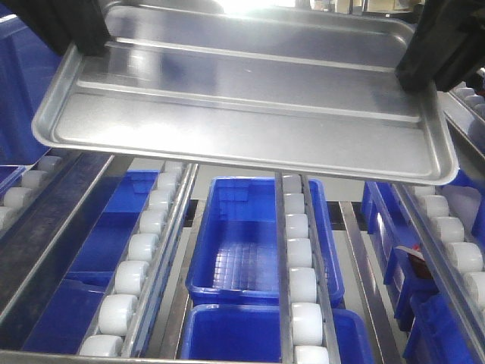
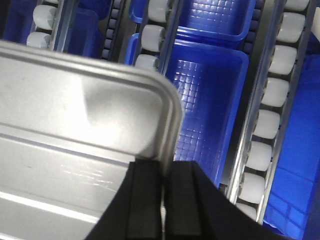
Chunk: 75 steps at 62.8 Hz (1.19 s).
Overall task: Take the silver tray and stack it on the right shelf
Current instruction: 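Lift the silver tray off the shelf with both grippers, then hold the silver tray level with both grippers while the base drives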
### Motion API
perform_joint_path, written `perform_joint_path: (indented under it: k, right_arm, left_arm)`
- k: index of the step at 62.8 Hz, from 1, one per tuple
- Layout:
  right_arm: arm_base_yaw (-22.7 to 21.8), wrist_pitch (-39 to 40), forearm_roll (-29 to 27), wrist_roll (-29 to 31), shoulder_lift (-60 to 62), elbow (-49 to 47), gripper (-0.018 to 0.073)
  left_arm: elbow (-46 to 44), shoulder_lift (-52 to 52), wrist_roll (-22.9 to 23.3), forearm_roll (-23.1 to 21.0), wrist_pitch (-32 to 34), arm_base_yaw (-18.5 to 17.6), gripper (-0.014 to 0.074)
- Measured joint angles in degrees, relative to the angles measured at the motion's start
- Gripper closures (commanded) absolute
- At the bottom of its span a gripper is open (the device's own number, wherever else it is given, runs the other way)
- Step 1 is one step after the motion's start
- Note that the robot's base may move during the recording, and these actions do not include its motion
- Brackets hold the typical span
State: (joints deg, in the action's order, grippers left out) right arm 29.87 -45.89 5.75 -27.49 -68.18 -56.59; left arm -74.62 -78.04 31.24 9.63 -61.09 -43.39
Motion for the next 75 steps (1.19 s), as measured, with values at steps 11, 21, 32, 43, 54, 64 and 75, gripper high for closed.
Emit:
perform_joint_path:
  k: [11, 21, 32, 43, 54, 64, 75]
  right_arm:
    - [0.0, 0.0, 0.0, 0.0, 0.0, 0.0, 0.0503]
    - [0.0, 0.0, 0.0, 0.0, 0.0, 0.0, 0.0503]
    - [0.0, 0.0, 0.0, 0.0, 0.0, 0.0, 0.0503]
    - [0.0, 0.0, -0.1, 0.0, 0.0, 0.0, 0.0503]
    - [0.0, 0.0, -0.1, 0.0, 0.0, 0.0, 0.0503]
    - [0.0, 0.0, -0.1, 0.0, 0.0, 0.0, 0.0503]
    - [0.0, 0.0, -0.1, 0.1, 0.0, 0.0, 0.0503]
  left_arm:
    - [0.0, 0.0, 0.0, 0.0, -0.1, 0.0, 0.0689]
    - [0.0, 0.0, 0.0, 0.0, -0.1, 0.0, 0.0689]
    - [0.0, 0.0, 0.0, 0.0, -0.1, 0.0, 0.0689]
    - [0.0, 0.0, 0.0, 0.0, -0.3, 0.0, 0.0689]
    - [0.0, 0.0, 0.0, 0.0, -0.3, 0.0, 0.0689]
    - [0.0, 0.0, 0.0, 0.0, -0.3, 0.0, 0.0689]
    - [0.0, 0.0, 0.0, 0.0, -0.3, 0.0, 0.0689]
